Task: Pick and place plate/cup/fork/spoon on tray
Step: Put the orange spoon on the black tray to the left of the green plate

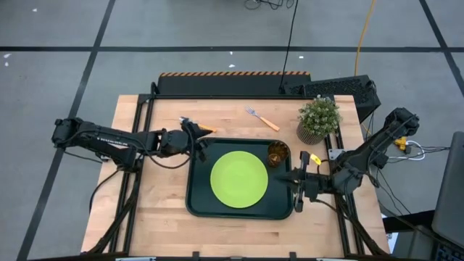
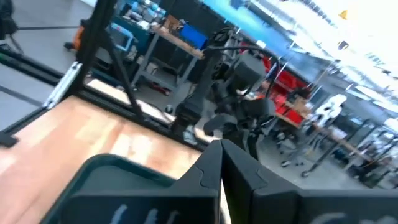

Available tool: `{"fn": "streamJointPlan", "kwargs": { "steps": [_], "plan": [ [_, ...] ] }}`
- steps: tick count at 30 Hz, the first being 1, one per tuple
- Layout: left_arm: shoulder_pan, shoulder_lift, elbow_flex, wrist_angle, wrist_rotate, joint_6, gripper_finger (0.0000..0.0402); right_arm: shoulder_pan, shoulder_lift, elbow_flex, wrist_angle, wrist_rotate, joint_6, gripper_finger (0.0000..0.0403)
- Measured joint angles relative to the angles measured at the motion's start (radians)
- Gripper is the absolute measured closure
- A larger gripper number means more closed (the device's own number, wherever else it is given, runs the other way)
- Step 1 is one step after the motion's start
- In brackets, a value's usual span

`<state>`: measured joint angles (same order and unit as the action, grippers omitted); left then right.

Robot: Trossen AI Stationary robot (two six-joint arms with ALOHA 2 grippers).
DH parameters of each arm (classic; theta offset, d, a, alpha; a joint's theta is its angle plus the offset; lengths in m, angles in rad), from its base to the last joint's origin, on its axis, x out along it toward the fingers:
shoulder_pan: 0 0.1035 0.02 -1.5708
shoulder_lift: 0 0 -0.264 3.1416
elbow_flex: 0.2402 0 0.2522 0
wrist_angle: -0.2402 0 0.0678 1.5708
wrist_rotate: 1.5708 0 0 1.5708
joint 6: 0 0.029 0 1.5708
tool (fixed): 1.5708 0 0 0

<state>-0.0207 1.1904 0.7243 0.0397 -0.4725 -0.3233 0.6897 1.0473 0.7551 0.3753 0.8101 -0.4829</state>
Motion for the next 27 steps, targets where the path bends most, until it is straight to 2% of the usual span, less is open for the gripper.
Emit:
{"fn": "streamJointPlan", "kwargs": {
  "steps": [2, 9, 14, 19, 22, 27],
  "plan": [
    [0.033, 0.000, 0.047, -0.088, 0.010, 0.000, 0.0227, -0.021, 0.000, 0.000, 0.024, 0.000, -0.014, 0.0403],
    [0.204, 0.048, 0.313, -0.708, 0.078, -0.045, 0.0227, -0.062, -0.008, 0.000, 0.024, 0.049, -0.027, 0.0403],
    [0.309, 0.133, 0.475, -1.055, 0.131, 0.099, 0.0227, -0.081, -0.010, 0.000, 0.026, 0.079, -0.073, 0.0403],
    [0.343, 0.252, 0.526, -1.174, 0.155, 0.309, 0.0227, -0.088, -0.022, 0.000, 0.038, 0.013, -0.097, 0.0403],
    [0.355, 0.341, 0.526, -1.162, 0.158, 0.425, 0.0227, -0.088, -0.029, 0.000, 0.033, -0.031, -0.102, 0.0403],
    [0.403, 0.456, 0.526, -1.120, 0.154, 0.556, 0.0227, -0.088, -0.030, 0.000, 0.022, -0.041, -0.117, 0.0403]
  ]
}}
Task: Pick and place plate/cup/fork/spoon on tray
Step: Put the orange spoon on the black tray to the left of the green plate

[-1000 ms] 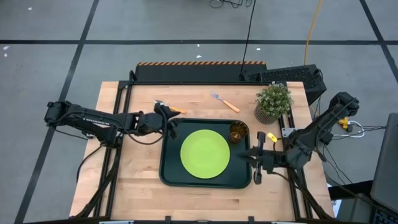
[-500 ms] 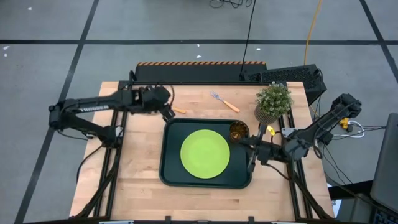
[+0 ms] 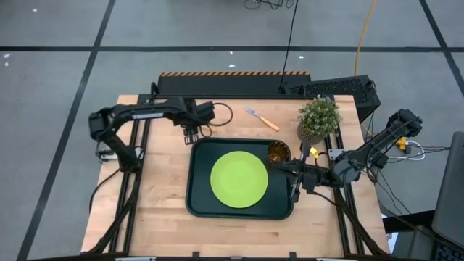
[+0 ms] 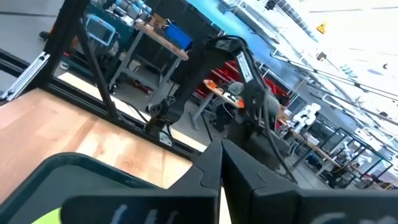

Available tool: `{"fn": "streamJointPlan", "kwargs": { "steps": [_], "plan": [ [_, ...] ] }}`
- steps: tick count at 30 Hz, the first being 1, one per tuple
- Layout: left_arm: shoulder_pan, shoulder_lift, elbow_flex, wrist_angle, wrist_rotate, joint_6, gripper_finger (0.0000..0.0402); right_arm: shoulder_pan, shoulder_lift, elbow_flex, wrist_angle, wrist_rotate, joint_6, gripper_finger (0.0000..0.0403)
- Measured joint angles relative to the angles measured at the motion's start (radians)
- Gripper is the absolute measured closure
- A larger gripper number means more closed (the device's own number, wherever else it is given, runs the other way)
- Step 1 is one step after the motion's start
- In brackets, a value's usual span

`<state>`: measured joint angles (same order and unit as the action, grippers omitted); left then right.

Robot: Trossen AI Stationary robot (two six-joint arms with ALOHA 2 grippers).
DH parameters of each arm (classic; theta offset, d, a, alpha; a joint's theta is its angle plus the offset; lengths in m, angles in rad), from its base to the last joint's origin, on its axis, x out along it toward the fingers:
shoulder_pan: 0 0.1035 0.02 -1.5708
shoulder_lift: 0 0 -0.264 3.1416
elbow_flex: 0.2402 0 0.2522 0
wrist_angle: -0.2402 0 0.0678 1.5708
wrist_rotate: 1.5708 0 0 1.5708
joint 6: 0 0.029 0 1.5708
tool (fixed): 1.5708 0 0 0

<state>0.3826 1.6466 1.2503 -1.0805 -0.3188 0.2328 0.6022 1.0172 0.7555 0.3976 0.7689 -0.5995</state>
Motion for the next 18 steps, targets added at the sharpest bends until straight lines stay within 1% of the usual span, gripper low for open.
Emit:
{"fn": "streamJointPlan", "kwargs": {
  "steps": [6, 9, 13, 18],
  "plan": [
    [0.073, 0.016, 0.001, 0.156, 0.009, 0.183, 0.0227, 0.000, 0.000, 0.000, -0.058, 0.001, 0.000, 0.0403],
    [0.127, 0.014, 0.002, 0.156, 0.024, 0.270, 0.0227, 0.000, -0.001, 0.000, -0.077, 0.013, 0.001, 0.0403],
    [0.196, 0.034, 0.002, 0.147, 0.095, 0.297, 0.0227, -0.001, -0.002, 0.000, -0.089, 0.014, 0.008, 0.0403],
    [0.223, 0.063, 0.002, 0.143, 0.173, 0.317, 0.0227, -0.023, -0.005, 0.000, -0.119, 0.014, 0.062, 0.0403]
  ]
}}
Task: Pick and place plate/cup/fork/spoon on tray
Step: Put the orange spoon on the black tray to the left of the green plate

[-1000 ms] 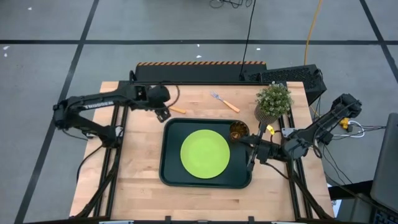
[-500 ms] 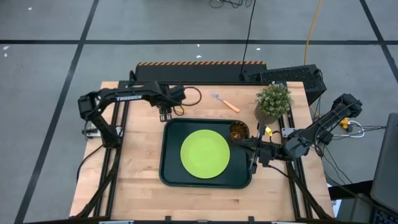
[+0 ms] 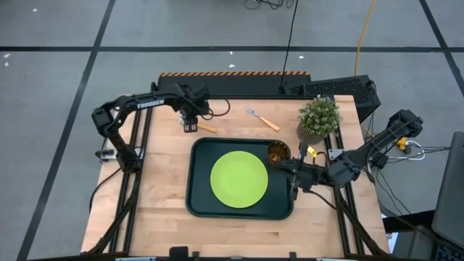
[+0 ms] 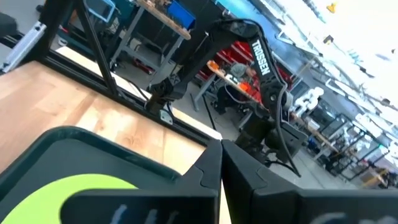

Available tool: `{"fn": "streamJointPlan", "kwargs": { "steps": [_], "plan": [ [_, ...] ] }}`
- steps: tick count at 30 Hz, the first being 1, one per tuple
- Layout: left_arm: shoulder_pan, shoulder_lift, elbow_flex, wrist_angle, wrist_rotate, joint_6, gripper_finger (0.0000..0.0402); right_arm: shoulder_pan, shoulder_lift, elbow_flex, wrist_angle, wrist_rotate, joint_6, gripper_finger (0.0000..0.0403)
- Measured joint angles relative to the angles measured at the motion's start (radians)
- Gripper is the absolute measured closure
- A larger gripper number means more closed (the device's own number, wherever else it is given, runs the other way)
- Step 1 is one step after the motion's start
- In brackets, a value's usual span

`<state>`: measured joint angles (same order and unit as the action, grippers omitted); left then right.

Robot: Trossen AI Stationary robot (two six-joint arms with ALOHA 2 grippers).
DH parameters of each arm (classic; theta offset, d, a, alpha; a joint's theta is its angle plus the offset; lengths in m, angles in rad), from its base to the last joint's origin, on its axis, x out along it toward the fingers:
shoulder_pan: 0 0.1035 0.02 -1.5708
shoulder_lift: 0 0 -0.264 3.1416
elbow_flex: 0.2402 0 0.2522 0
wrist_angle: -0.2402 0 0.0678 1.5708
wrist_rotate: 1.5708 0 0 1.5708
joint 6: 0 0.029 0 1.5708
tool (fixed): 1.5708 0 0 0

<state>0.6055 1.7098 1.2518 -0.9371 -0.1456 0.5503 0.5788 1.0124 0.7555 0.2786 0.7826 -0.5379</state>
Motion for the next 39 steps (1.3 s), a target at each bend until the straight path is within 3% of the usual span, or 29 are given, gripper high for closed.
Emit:
{"fn": "streamJointPlan", "kwargs": {
  "steps": [11, 28, 39],
  "plan": [
    [0.001, 0.128, 0.000, -0.042, 0.040, 0.085, 0.0227, -0.026, -0.003, 0.000, -0.090, -0.002, 0.081, 0.0403],
    [0.041, 0.133, -0.007, 0.056, 0.114, 0.116, 0.0228, -0.030, -0.003, 0.001, -0.129, -0.002, 0.108, 0.0403],
    [0.058, 0.133, -0.021, 0.071, 0.115, 0.119, 0.0307, -0.030, -0.003, 0.001, -0.128, -0.002, 0.115, 0.0403]
  ]
}}
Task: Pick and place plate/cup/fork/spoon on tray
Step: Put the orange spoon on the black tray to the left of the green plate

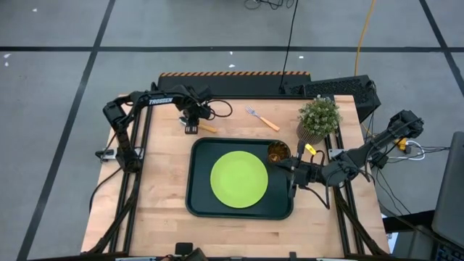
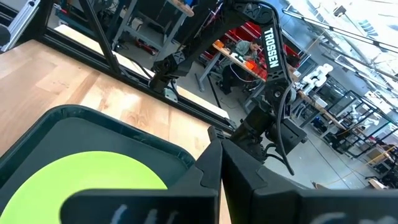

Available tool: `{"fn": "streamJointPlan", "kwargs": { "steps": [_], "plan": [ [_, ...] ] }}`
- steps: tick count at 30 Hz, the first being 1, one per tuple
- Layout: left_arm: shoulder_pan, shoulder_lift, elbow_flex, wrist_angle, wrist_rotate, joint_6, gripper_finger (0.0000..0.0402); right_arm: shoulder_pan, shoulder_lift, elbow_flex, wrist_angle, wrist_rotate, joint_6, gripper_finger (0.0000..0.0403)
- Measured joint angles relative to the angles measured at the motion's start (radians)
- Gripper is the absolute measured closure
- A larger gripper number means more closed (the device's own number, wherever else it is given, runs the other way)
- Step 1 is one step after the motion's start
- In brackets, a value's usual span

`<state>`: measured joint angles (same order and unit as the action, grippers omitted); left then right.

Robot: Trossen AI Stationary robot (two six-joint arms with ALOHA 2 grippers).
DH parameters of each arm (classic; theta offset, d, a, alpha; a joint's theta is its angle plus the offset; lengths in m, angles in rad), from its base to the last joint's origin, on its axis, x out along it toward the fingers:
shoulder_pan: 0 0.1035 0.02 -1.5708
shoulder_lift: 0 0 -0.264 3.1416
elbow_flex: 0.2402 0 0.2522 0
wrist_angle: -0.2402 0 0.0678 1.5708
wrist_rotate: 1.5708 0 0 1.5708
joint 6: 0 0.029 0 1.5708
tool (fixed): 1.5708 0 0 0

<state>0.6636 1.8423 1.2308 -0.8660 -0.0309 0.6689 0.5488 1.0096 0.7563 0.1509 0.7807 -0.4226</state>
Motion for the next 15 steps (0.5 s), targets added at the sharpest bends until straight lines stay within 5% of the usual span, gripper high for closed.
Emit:
{"fn": "streamJointPlan", "kwargs": {
  "steps": [15],
  "plan": [
    [-0.001, 0.017, 0.002, 0.018, 0.023, -0.022, 0.0236, 0.000, 0.000, 0.000, -0.014, 0.000, 0.018, 0.0403]
  ]
}}
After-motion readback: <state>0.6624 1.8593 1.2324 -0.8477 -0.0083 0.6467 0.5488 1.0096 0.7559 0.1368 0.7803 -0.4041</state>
